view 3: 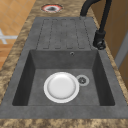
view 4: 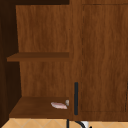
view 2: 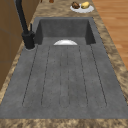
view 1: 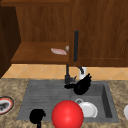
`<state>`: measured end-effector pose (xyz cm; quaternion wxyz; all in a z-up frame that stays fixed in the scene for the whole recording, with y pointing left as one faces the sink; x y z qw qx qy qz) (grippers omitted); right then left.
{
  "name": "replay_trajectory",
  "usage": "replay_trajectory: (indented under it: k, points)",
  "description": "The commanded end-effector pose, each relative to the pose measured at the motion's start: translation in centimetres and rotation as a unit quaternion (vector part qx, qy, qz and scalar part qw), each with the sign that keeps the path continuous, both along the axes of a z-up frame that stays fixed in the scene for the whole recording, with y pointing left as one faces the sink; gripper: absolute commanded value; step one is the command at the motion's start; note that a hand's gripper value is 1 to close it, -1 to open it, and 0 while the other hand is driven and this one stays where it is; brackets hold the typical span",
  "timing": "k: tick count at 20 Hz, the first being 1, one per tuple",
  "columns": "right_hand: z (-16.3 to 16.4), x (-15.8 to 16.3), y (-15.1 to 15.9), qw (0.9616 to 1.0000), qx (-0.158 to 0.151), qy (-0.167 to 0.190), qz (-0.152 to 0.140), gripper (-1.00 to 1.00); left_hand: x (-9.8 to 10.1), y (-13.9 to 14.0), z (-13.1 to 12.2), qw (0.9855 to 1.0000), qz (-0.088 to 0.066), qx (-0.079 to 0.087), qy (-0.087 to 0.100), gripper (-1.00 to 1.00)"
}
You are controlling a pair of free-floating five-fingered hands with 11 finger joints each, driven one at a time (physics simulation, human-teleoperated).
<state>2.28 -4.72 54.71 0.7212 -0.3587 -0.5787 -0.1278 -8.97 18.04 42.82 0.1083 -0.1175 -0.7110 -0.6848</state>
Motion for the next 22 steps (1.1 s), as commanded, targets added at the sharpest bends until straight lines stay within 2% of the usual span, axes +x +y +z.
replay_trajectory:
  k: [1,14,22]
  points:
    - [1.4,0.9,0.6,0.9988,0.039,-0.025,-0.018,-1.00,0.0,0.0,0.0,1.0000,0.000,0.000,0.000,0.00]
    - [4.1,2.6,3.2,0.9928,0.092,-0.050,-0.059,-1.00,0.0,0.0,0.0,1.0000,0.000,0.000,0.000,0.00]
    - [6.6,3.8,4.3,0.9883,0.124,-0.045,-0.077,-1.00,0.0,0.0,0.0,1.0000,0.000,0.000,0.000,0.00]
